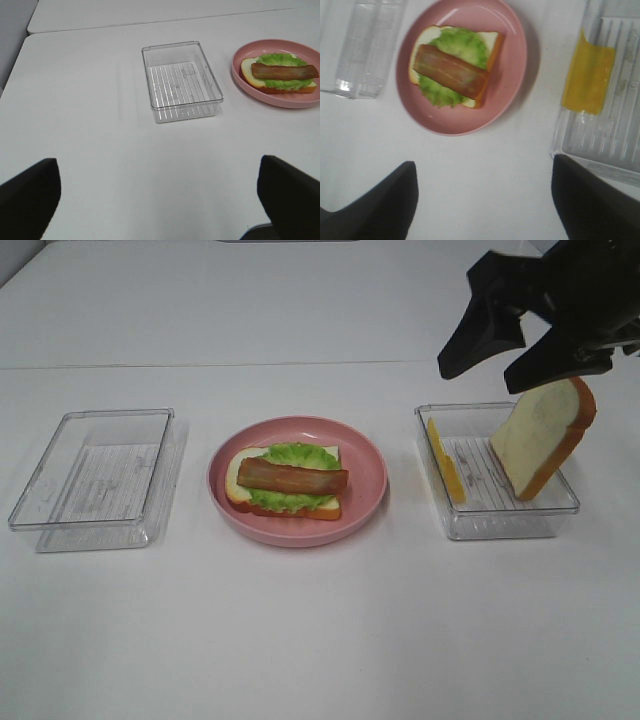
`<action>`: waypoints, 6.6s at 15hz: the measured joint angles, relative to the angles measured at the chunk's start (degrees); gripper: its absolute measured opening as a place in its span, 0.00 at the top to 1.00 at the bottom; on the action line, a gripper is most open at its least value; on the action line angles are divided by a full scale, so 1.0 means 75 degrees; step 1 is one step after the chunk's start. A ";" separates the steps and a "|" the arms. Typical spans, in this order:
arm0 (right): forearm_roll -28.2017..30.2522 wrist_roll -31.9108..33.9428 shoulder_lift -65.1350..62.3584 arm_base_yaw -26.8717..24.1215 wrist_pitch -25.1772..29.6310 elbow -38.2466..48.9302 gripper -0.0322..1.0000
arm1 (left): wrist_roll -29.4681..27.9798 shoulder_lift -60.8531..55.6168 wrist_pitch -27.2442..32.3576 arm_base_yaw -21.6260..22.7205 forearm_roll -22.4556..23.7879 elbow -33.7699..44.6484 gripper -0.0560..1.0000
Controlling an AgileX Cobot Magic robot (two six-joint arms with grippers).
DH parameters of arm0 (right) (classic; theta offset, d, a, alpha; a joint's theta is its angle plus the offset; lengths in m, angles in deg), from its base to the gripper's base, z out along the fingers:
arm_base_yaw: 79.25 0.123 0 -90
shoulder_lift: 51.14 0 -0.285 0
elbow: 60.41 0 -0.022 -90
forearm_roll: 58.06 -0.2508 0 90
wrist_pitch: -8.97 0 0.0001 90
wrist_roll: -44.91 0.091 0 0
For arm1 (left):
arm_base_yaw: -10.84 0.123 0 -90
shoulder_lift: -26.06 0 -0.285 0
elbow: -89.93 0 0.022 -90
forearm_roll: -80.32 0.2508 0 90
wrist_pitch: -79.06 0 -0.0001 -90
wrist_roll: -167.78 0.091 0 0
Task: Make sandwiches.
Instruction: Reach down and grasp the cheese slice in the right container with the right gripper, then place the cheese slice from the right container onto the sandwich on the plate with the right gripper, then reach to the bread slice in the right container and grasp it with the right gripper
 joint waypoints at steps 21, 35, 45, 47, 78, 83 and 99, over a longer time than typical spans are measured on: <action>0.1543 0.0695 0.4805 0.0000 0.0779 -0.3453 0.37 | 0.0000 0.0000 -0.0008 0.0000 0.0000 0.0000 0.01; 0.1199 0.1085 0.4591 0.0000 0.1451 -0.4675 0.95 | 0.0000 0.0000 -0.0023 0.0000 0.0000 0.0000 0.01; -0.0390 0.2024 0.4041 0.1780 0.1222 -0.4950 0.95 | 0.0000 0.0000 -0.0023 0.0000 0.0038 0.0000 0.01; -0.1795 0.1329 0.4561 0.1887 0.0848 -0.4950 0.95 | 0.0000 0.0000 -0.0023 0.0000 0.0053 0.0000 0.01; -0.0626 0.0611 0.5691 0.1887 -0.0298 -0.4156 0.95 | 0.0000 0.0000 -0.0023 -0.0008 0.0183 0.0000 0.01; 0.0115 0.0718 0.5691 0.1887 -0.0351 -0.4156 0.95 | 0.0000 0.0000 -0.0023 -0.0008 0.0183 0.0000 0.01; 0.3965 0.2368 0.5623 0.1887 0.2727 -0.7701 0.19 | 0.0000 0.0000 -0.0023 -0.0008 0.0191 0.0000 0.01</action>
